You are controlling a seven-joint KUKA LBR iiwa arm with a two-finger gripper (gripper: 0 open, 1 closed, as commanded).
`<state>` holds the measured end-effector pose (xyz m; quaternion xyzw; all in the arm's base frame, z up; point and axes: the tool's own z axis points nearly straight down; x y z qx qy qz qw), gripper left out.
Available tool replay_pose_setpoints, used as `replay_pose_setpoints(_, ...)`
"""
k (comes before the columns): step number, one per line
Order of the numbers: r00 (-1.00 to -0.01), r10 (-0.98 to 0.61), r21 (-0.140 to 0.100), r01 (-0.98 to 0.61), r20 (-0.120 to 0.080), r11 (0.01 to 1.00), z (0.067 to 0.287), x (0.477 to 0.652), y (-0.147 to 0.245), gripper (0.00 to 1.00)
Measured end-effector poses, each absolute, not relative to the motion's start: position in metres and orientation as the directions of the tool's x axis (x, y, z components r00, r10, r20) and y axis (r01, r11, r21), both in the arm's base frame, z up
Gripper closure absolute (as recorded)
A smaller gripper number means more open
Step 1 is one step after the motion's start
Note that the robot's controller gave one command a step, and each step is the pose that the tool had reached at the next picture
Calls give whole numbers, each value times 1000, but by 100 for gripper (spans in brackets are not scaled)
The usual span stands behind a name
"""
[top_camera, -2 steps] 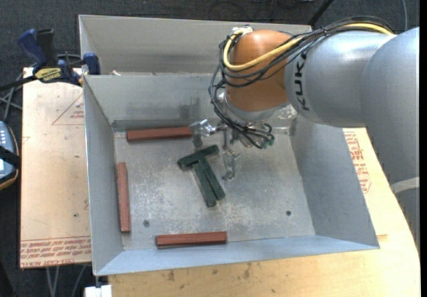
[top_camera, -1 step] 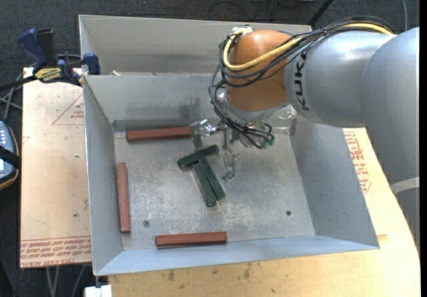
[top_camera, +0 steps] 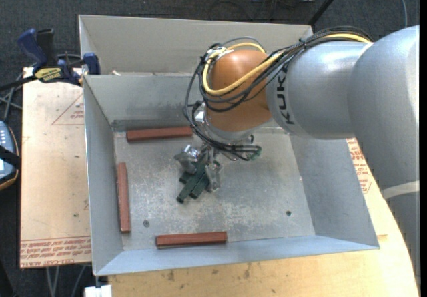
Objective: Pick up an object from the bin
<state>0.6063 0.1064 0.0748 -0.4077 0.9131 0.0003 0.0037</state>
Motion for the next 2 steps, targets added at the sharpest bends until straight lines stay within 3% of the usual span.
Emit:
replay_pose_setpoints(1,-668,-744,-2,-744,-7,668,75,606,106,100)
replay_pose_setpoints(2,-658,-753,-7,-753,-11,658,261,605,117,100)
